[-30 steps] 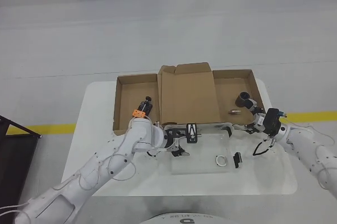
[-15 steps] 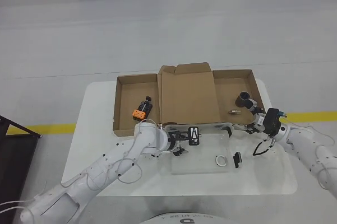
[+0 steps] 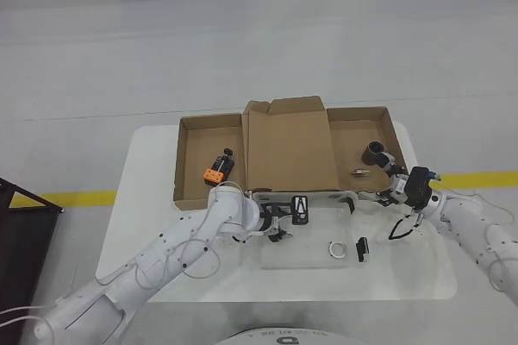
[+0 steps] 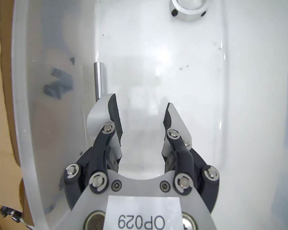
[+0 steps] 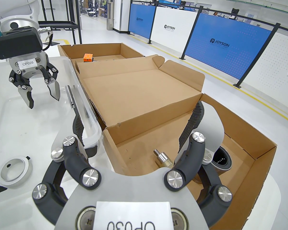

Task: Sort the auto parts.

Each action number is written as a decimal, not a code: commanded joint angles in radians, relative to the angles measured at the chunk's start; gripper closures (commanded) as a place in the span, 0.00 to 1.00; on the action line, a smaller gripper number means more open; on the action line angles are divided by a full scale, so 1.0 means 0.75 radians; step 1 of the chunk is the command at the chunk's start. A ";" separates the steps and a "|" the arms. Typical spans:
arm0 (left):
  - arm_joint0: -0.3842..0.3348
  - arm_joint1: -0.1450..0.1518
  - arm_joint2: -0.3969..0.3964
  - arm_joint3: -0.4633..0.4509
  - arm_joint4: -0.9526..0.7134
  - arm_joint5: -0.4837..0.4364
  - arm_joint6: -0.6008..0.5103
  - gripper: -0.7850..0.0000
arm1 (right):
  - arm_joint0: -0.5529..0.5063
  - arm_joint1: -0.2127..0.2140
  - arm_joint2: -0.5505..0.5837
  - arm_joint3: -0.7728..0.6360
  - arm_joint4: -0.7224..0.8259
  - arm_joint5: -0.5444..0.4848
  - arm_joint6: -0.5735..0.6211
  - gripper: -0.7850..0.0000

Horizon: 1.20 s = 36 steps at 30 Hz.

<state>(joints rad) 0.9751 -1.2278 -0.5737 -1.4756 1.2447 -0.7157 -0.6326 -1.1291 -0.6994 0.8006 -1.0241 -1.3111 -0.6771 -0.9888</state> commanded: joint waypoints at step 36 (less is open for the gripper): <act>0.035 -0.038 0.015 0.024 0.216 0.127 0.034 0.73 | 0.000 0.000 0.000 0.000 0.000 0.000 0.000 0.00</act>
<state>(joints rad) 1.0001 -1.2565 -0.5615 -1.4563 1.4021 -0.6221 -0.6065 -1.1291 -0.6994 0.8006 -1.0241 -1.3111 -0.6771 -0.9888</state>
